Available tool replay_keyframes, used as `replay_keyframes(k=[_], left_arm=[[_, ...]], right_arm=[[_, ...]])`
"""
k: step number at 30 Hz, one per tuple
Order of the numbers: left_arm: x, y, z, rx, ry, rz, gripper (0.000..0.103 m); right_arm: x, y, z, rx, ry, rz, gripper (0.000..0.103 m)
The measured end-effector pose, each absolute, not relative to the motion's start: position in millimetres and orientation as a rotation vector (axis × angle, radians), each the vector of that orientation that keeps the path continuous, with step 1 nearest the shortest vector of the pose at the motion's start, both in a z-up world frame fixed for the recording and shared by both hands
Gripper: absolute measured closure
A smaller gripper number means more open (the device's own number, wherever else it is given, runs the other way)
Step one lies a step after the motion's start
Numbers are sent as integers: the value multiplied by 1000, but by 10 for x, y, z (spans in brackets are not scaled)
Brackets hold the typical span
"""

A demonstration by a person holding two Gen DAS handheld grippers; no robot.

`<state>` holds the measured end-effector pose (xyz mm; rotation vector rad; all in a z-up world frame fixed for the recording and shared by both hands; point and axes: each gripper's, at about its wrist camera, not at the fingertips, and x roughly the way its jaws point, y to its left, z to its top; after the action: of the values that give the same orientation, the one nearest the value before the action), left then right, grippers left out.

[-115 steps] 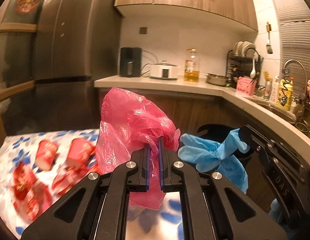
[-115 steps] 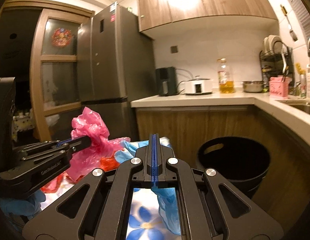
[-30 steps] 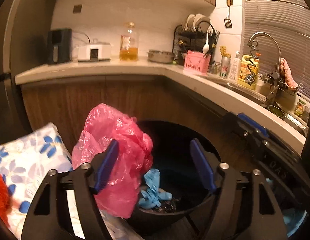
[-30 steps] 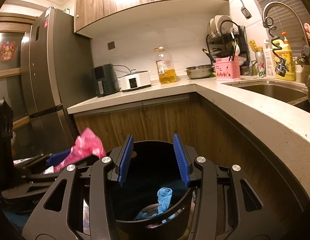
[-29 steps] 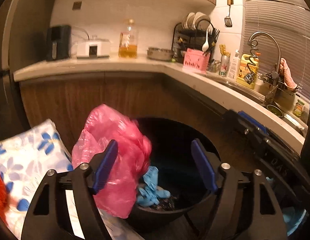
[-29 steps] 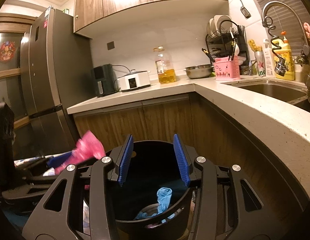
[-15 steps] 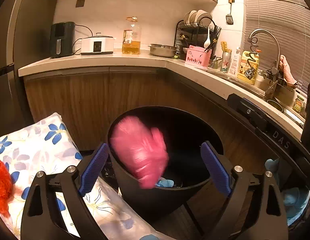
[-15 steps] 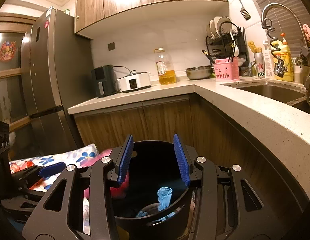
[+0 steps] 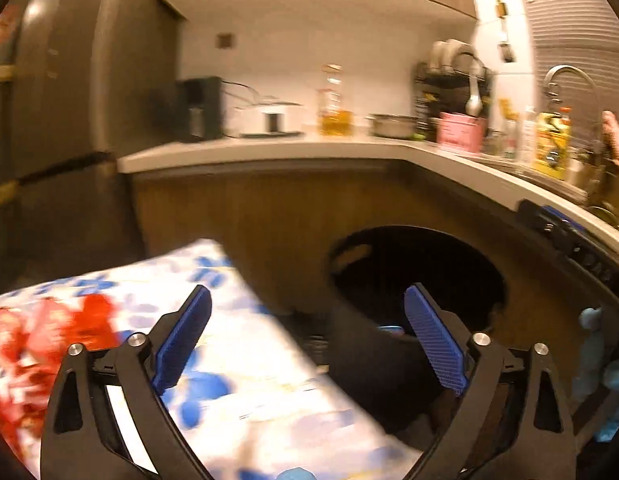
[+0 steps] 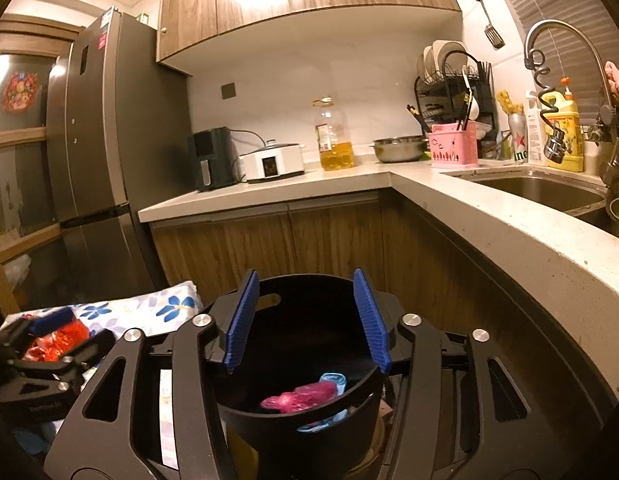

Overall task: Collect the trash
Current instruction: 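Return both tools to the red printed bags on the table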

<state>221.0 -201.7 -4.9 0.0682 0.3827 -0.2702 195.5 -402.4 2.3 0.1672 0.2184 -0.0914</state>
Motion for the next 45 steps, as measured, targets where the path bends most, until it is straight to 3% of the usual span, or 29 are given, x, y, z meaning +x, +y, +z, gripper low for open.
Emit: replay_keyframes(k=[12,27,45], left_arm=[[1453,-893,159,22,312,58,7],[813,421,-104,6,356,363,7],[1061,1180,-394,-163,466,408,8]], right_arm=[[1608,-3364,162,155,195,41,28],[1434,-2068,79,87,268,309,27],[1586,-841,-252,-6,373,480,27]])
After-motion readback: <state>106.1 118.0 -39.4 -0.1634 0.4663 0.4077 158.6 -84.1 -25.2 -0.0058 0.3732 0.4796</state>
